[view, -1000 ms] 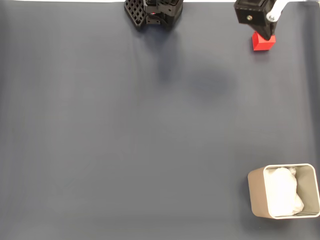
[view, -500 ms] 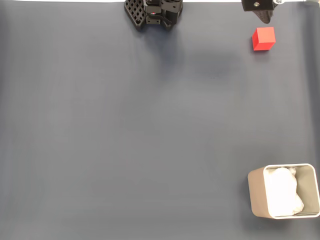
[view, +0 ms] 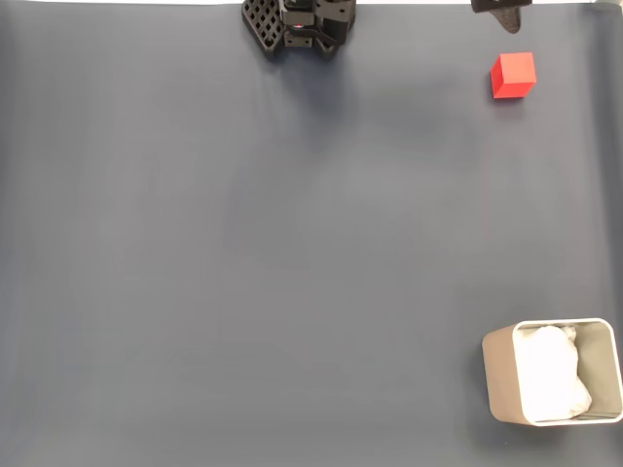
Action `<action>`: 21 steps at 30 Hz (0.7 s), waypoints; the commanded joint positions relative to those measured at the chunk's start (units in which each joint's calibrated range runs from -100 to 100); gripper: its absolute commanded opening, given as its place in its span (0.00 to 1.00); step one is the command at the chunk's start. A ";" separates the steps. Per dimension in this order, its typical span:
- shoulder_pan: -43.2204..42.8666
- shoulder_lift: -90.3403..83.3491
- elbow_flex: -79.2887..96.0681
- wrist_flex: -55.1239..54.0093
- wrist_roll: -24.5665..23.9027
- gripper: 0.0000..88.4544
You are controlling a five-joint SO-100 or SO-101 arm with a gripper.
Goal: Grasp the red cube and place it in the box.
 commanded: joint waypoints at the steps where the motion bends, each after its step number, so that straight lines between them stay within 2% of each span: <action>1: 0.70 -2.28 -0.15 -0.84 1.17 0.26; 9: 5.11 -2.72 2.77 -3.46 5.76 0.33; 21: 6.32 -1.24 3.50 -7.23 5.76 0.34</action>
